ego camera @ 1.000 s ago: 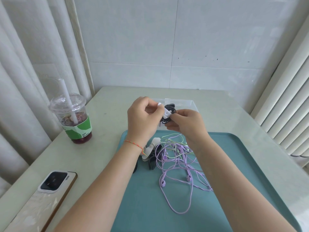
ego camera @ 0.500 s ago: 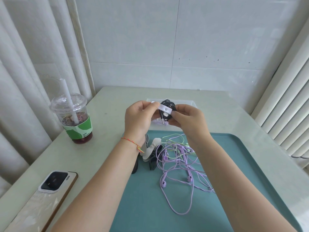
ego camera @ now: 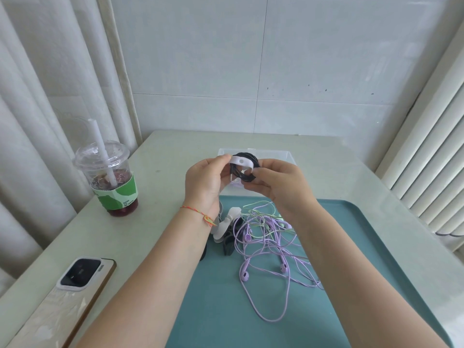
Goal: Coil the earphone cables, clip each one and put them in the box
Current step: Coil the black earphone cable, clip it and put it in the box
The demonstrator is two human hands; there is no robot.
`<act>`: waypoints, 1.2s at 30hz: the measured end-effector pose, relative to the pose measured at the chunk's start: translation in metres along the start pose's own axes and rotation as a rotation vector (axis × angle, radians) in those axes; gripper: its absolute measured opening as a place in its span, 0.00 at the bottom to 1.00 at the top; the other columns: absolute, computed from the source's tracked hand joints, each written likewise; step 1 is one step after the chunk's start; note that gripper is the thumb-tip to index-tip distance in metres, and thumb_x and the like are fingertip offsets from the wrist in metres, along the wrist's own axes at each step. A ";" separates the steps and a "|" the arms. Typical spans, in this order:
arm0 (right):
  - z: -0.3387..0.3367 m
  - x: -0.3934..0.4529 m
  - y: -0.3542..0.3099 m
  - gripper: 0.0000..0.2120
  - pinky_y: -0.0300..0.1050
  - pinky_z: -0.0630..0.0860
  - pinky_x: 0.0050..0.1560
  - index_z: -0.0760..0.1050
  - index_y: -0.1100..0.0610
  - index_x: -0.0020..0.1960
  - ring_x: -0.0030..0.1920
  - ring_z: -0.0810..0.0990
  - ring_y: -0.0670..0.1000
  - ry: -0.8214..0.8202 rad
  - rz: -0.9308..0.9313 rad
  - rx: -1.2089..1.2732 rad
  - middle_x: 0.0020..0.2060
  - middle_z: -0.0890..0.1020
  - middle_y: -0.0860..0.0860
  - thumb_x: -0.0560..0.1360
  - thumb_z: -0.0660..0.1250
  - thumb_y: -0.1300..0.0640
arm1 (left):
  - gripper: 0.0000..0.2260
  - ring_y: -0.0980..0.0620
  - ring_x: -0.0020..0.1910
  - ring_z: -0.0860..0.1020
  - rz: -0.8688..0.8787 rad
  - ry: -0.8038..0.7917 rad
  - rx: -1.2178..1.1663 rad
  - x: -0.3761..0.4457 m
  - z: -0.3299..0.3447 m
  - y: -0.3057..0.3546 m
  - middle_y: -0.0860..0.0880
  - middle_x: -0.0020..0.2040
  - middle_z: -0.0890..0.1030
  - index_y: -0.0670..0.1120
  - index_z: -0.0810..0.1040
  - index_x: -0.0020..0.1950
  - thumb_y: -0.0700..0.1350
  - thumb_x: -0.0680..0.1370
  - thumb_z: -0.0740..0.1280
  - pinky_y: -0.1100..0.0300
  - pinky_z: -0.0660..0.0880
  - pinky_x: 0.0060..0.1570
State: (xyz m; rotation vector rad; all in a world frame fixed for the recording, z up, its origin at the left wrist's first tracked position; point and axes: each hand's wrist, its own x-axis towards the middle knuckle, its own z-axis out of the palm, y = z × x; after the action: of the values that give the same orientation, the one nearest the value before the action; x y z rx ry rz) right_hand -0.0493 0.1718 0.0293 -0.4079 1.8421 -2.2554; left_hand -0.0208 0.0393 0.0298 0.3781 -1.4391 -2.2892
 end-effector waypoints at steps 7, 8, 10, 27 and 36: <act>0.003 0.001 0.003 0.08 0.46 0.82 0.43 0.69 0.60 0.44 0.37 0.84 0.55 -0.077 0.158 0.400 0.41 0.82 0.60 0.77 0.63 0.71 | 0.07 0.53 0.35 0.80 -0.074 -0.118 -0.120 0.005 -0.005 0.000 0.46 0.35 0.82 0.39 0.81 0.43 0.37 0.78 0.65 0.63 0.79 0.39; 0.003 0.001 0.003 0.08 0.46 0.82 0.43 0.69 0.60 0.43 0.38 0.84 0.55 -0.076 0.148 0.386 0.41 0.83 0.60 0.77 0.63 0.70 | 0.08 0.53 0.35 0.80 -0.074 -0.111 -0.122 0.005 -0.004 0.000 0.46 0.35 0.82 0.39 0.81 0.42 0.37 0.78 0.64 0.63 0.79 0.39; 0.004 0.001 0.003 0.08 0.46 0.83 0.44 0.69 0.60 0.44 0.39 0.84 0.55 -0.075 0.131 0.373 0.41 0.83 0.60 0.77 0.63 0.70 | 0.09 0.53 0.35 0.80 -0.090 -0.109 -0.154 0.003 -0.003 0.000 0.47 0.35 0.83 0.40 0.82 0.41 0.37 0.79 0.64 0.64 0.79 0.38; 0.006 0.000 -0.005 0.04 0.44 0.81 0.40 0.72 0.64 0.53 0.36 0.83 0.53 -0.068 0.083 0.264 0.42 0.82 0.58 0.80 0.60 0.66 | 0.10 0.52 0.34 0.81 -0.328 -0.158 -0.401 0.001 -0.004 0.003 0.45 0.36 0.82 0.38 0.80 0.42 0.38 0.80 0.63 0.64 0.80 0.35; -0.005 0.001 -0.005 0.09 0.31 0.66 0.35 0.75 0.53 0.50 0.34 0.68 0.44 0.089 -0.488 -0.897 0.32 0.73 0.54 0.73 0.70 0.62 | 0.06 0.50 0.38 0.77 -0.381 -0.085 -0.358 0.006 -0.004 -0.005 0.45 0.32 0.80 0.37 0.78 0.43 0.36 0.79 0.63 0.64 0.79 0.34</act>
State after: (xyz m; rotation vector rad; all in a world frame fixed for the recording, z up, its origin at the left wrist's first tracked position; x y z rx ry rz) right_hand -0.0524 0.1774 0.0338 -0.9822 2.9934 -1.5160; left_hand -0.0250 0.0354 0.0234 0.4805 -1.0254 -2.8337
